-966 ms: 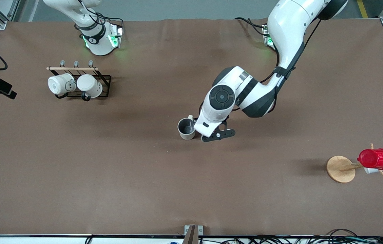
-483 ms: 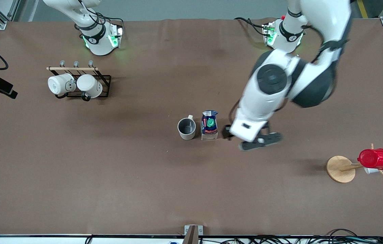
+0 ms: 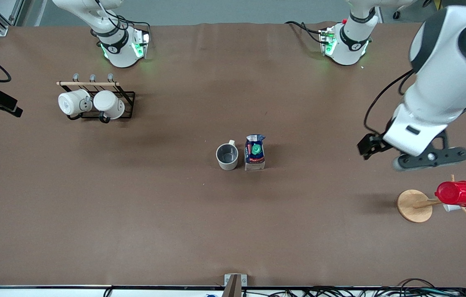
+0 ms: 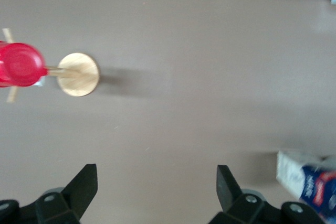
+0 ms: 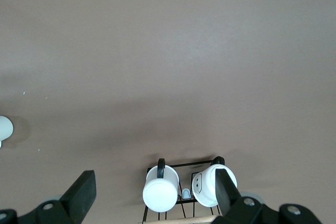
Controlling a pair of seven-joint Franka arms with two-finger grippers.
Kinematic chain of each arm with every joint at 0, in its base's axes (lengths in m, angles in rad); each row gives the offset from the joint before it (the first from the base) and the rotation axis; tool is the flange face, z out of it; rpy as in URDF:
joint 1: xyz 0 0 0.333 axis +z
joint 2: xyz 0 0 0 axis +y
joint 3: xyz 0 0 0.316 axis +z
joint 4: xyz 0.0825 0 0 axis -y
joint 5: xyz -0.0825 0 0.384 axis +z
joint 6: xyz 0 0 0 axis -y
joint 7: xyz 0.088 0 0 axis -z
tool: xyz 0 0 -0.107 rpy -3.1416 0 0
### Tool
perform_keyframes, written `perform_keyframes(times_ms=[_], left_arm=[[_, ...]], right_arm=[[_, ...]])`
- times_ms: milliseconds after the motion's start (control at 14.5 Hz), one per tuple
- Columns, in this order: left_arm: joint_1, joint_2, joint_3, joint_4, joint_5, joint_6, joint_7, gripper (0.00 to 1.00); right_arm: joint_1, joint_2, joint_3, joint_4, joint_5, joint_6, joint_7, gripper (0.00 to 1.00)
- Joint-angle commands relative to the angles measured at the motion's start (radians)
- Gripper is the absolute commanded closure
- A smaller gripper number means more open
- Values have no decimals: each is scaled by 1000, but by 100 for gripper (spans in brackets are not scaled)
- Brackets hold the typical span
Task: Place cup and milk on table
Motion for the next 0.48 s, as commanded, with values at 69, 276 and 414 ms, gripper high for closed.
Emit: perform_keyframes(times_ms=[69,276,414], left_arm=[[62,-143,-12,-127,-50,-24,128,0],[79,-231,29,-212,-116,-19,231,0],[26,-298,129,-291,-178,-18,277,0]], right_arm=[[-3,-8,-2,0,4,-14,-15,0],[-1,-8,-2,1,4,-16,-13,0],[-1,-8,-2,1,6,-17,-13,0]])
